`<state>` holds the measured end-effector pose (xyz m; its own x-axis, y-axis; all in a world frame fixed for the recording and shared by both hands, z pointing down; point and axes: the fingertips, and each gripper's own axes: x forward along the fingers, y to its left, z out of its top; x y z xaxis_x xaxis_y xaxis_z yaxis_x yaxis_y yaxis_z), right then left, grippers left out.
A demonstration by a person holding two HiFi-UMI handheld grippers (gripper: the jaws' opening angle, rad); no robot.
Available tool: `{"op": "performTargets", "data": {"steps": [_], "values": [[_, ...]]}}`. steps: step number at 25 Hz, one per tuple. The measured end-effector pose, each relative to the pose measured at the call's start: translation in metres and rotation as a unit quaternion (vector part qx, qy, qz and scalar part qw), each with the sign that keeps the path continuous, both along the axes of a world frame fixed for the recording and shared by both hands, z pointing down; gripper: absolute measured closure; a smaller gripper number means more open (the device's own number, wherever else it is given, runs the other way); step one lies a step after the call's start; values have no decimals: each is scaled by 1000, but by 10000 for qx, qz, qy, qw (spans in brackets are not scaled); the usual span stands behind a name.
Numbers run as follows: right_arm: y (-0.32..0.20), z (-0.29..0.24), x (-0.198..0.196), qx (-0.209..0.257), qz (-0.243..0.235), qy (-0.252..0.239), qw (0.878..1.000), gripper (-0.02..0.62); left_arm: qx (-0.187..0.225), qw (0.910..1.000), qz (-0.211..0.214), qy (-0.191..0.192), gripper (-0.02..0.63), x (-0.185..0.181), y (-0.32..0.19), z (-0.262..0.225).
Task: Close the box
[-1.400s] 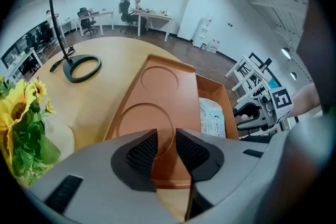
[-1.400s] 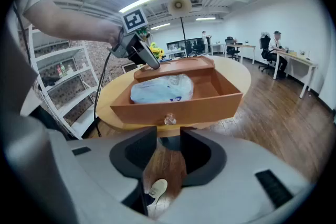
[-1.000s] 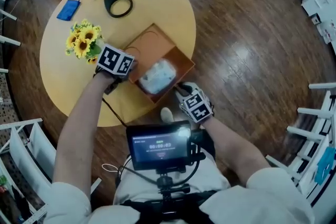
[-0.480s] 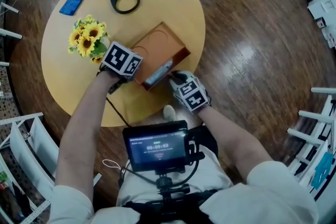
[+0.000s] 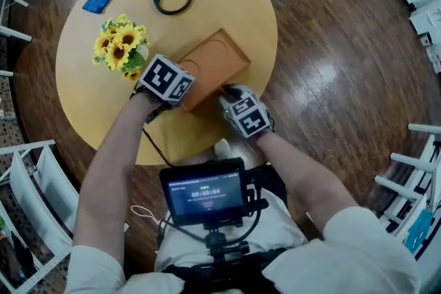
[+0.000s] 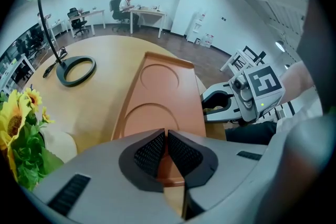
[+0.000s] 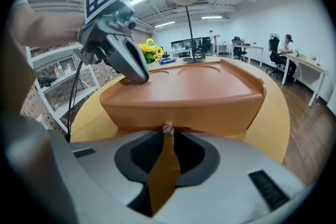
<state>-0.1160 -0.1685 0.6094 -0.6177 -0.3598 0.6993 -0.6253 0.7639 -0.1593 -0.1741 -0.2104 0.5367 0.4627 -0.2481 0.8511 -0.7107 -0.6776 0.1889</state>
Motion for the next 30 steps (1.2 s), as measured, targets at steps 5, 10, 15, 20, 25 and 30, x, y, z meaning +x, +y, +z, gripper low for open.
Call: {"op": "performTargets", "data": {"steps": [5,10,15,20,25,30], "values": [[1,4,0,-53,-113,15,9999,522,106,9999,-21,26,591,-1,1,1],[9,-2,18,-122,-360,154,9992,483,356,9988,-232,246,588,-9,0,-4],[41,-31,67,-251,-553,-68,9981,483,1305,9761,-1561,766,586,-14,9,-50],[75,-62,136,-288,-528,-272,9978,483,1695,9416,-2751,945,585,10,83,-65],[94,-93,188,-237,-649,-265,9973,483,1592,9068,-3794,916,580,31,170,-56],[121,-107,221,-333,-843,-73,9959,483,1405,8836,-4396,795,580,64,237,-50]]}}
